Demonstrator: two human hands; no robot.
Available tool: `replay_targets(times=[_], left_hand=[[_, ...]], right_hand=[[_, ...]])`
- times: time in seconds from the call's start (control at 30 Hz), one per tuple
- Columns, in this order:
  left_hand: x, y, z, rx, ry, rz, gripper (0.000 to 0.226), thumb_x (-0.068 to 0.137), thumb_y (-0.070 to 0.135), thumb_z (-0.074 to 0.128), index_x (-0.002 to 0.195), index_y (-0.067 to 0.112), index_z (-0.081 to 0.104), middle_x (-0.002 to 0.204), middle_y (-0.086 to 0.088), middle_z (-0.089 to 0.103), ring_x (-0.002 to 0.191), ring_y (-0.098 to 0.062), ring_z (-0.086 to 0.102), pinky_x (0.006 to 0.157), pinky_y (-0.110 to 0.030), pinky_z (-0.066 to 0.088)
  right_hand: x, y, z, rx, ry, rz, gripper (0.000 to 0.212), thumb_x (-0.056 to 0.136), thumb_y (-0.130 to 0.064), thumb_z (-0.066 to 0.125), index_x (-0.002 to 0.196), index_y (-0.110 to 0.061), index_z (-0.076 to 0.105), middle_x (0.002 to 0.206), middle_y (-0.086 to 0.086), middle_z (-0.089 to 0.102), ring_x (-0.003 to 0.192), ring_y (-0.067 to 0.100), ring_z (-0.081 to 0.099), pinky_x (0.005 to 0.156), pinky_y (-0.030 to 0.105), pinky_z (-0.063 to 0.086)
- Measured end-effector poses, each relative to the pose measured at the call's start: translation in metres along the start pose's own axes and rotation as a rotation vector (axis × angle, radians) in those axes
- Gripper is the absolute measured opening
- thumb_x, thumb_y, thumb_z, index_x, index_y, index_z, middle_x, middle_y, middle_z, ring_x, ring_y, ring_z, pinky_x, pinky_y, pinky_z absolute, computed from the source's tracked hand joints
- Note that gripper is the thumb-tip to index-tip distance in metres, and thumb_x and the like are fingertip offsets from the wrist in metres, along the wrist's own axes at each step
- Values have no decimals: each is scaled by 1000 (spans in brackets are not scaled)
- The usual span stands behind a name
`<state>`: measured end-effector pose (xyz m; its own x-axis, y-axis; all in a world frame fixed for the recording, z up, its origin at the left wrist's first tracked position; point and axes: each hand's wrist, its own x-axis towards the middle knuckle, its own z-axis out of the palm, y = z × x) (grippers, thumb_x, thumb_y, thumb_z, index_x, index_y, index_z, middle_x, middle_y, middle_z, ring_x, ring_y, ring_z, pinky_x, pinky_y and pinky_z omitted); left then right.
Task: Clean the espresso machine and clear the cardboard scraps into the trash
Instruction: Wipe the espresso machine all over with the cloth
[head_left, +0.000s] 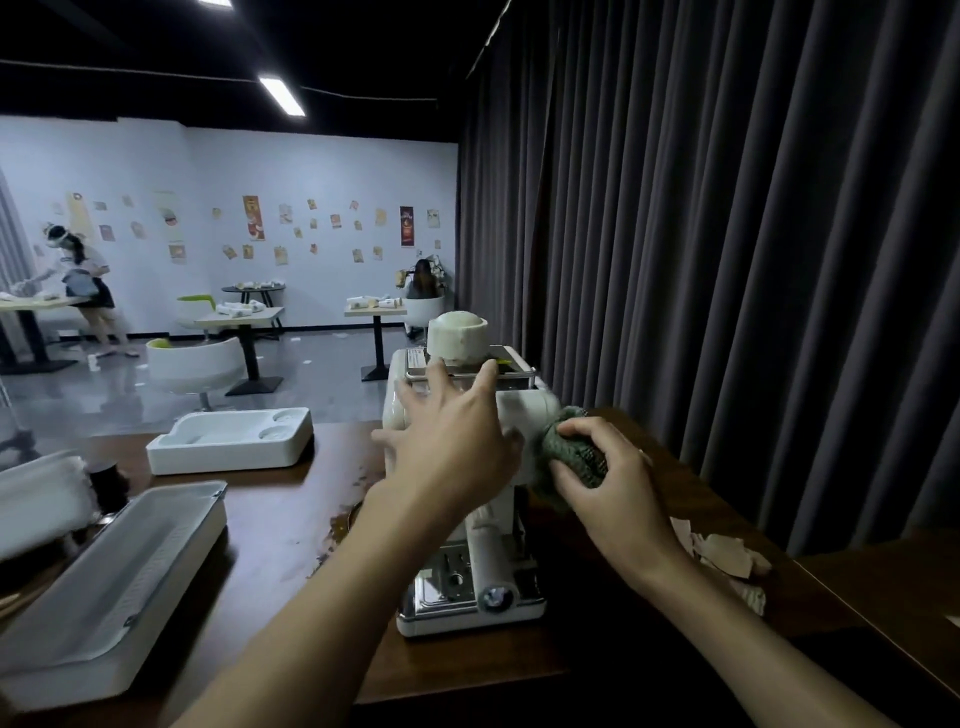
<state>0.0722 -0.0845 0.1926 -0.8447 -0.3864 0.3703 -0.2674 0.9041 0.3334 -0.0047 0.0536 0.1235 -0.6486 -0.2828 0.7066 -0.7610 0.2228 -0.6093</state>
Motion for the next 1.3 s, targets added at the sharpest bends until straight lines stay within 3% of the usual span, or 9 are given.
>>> replay_targets(times=[0.23,0.5,0.63,0.87,0.97,1.07,1.13,1.23,1.3], left_hand=[[5,4,17,-189,147,-79,49,83,53,58,128,42,39,153,-11,14,146,-48,-10,98,-85,-7],[3,-52,-10,-236,86,130,66,65,89,47,119,51,44,156,6,14,140,-36,31,109,-72,22],[-14,-35,0,-60,179,92,63,82,78,44,140,58,28,164,-4,-8,152,-34,-1,113,-65,19],[-12,-26,7,-270,153,85,48,83,53,63,125,45,42,159,-23,9,137,-58,30,112,-54,33],[-11,-48,-1,-342,152,158,47,76,52,62,119,45,46,162,-14,11,123,-34,54,97,-40,39],[-3,-74,-10,-354,112,214,50,80,46,65,126,39,47,164,-11,14,124,-1,38,95,-36,31],[2,-87,-15,-372,97,233,47,75,51,60,120,41,47,158,-8,28,143,-8,24,97,-38,33],[4,-96,-19,-413,102,235,43,70,50,53,111,39,47,141,2,39,133,-17,39,95,-43,42],[3,-98,-20,-414,97,241,42,73,47,54,114,44,48,152,0,32,141,-11,30,103,-44,38]], right_hand=[[3,2,-14,41,-99,-35,30,81,-6,72,104,-24,64,103,-10,62,100,1,57,85,20,48],[7,4,-23,-35,-21,-50,31,82,-8,73,111,-20,70,117,-5,46,105,-17,40,91,-3,27],[10,0,-19,-45,-30,-67,32,83,-7,72,113,-16,70,116,-3,47,102,-7,43,90,-2,30],[13,-2,-12,-43,-53,-82,31,81,-4,73,111,-13,71,112,-2,49,105,1,47,93,7,38],[15,-3,-15,-44,-50,-62,32,84,-6,71,114,-15,70,119,-1,46,113,10,49,101,28,44],[16,-8,-11,-61,-40,-78,33,85,-4,69,116,-15,69,123,-1,42,119,16,47,105,34,43],[16,-12,-5,-62,-46,-110,34,84,-1,68,116,-12,69,122,1,43,117,16,47,102,28,45],[15,-19,8,-86,-46,-200,41,82,2,70,121,-11,66,120,4,49,114,12,48,99,7,34],[15,-21,16,-105,-43,-251,47,79,3,71,122,-11,61,119,5,53,112,16,51,98,13,38]])
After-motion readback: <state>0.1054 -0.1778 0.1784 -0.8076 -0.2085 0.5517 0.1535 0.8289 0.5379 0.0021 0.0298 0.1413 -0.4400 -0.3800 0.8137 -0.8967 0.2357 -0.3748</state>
